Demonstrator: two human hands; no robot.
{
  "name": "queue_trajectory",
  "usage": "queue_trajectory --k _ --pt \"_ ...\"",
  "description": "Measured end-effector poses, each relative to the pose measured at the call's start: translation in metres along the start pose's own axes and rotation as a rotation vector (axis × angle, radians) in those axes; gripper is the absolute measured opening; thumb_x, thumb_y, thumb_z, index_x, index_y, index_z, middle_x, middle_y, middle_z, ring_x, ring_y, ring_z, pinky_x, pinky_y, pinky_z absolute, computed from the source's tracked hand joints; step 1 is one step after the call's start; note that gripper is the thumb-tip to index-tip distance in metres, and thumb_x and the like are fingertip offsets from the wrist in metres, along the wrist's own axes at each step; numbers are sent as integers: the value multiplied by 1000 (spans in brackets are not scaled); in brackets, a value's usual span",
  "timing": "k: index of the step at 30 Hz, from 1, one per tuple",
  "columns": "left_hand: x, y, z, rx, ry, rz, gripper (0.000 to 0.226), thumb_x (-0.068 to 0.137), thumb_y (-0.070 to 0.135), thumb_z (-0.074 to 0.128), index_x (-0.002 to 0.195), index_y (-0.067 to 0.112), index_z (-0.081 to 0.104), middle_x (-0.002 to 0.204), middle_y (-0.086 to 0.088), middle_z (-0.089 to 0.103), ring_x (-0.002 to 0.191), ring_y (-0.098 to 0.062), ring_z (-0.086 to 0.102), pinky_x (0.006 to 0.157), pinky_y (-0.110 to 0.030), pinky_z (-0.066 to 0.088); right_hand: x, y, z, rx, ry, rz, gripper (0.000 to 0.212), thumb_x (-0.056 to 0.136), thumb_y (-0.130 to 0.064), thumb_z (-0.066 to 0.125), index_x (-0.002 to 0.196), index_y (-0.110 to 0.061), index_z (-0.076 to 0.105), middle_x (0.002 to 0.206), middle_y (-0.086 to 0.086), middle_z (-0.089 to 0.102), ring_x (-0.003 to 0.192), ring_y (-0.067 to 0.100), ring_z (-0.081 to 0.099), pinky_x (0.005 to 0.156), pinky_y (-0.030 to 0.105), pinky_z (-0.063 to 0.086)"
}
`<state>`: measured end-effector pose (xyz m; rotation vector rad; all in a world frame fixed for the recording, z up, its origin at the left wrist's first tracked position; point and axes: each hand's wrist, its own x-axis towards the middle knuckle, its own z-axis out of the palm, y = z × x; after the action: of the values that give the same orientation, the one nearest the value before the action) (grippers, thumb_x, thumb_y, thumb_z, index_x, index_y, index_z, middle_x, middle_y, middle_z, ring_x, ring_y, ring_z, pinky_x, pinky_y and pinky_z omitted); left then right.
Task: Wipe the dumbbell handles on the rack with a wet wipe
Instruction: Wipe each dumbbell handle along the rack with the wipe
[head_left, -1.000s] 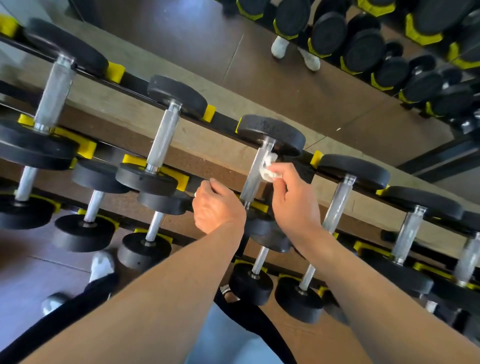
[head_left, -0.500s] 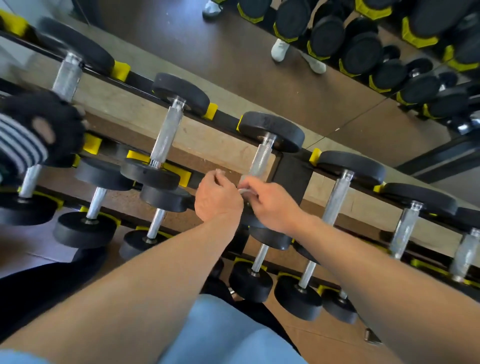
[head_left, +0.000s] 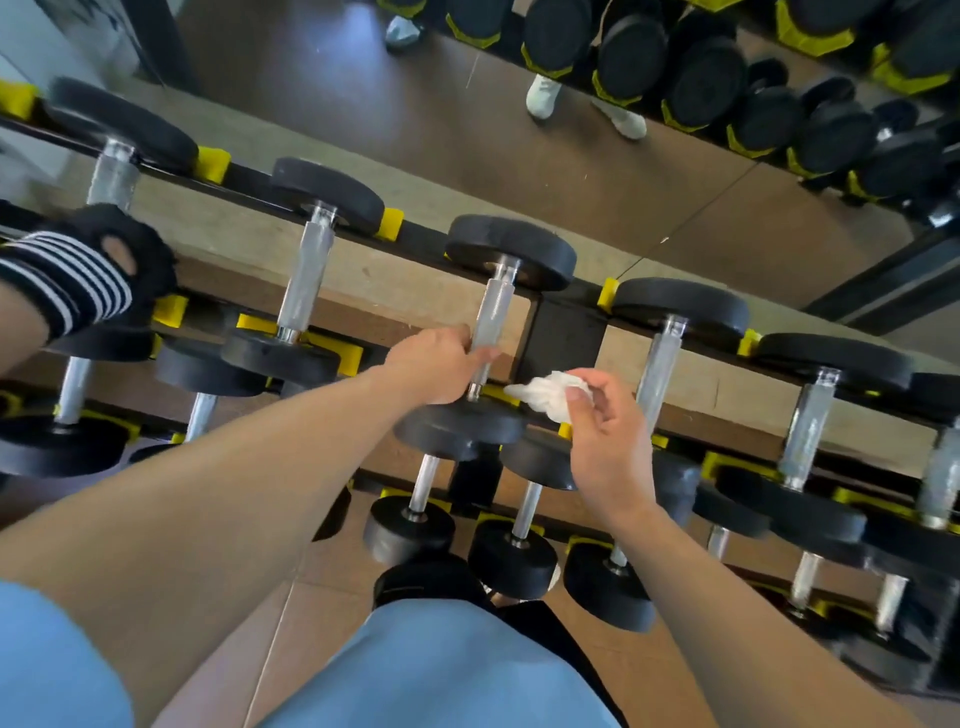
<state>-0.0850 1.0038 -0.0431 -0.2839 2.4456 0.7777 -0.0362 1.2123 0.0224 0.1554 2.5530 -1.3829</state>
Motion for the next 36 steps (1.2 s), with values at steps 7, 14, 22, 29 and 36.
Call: queue_trajectory --k 7,14,22,29,36 --pt "4 -6 -7 56 9 123 45 101 60 32 99 22 57 89 -3 62 84 -24 61 76 -43 53 -13 10 -22 65 39 -19 17 104 -24 50 115 -33 59 105 -21 64 100 -7 58 76 6 45" --pt "-2 2 -3 -106 124 122 35 108 40 28 112 20 56 99 -2 61 90 -22 57 78 -37 42 -27 34 -48 19 -14 6 17 104 -29 48 117 -36 58 106 -24 63 103 -7 57 79 9 45" --pt "-4 18 2 9 245 -2 47 100 63 26 99 22 49 82 1 61 72 -18 60 64 -38 48 -24 29 -57 65 -1 -5 16 104 -26 49 114 -37 57 101 -29 61 102 -12 55 77 4 44" --pt "-1 18 2 113 332 172 38 107 45 28 114 19 54 87 0 59 72 -17 56 61 -32 39 -23 23 -44 57 23 2 18 104 -28 50 116 -39 55 108 -28 61 106 -11 55 81 0 41" --pt "3 10 -17 -220 486 -15 37 107 40 27 91 20 53 82 -1 57 78 -17 55 69 -36 43 -25 13 -38 109 61 24 16 103 -26 51 116 -33 58 108 -24 63 105 -11 55 80 0 41"
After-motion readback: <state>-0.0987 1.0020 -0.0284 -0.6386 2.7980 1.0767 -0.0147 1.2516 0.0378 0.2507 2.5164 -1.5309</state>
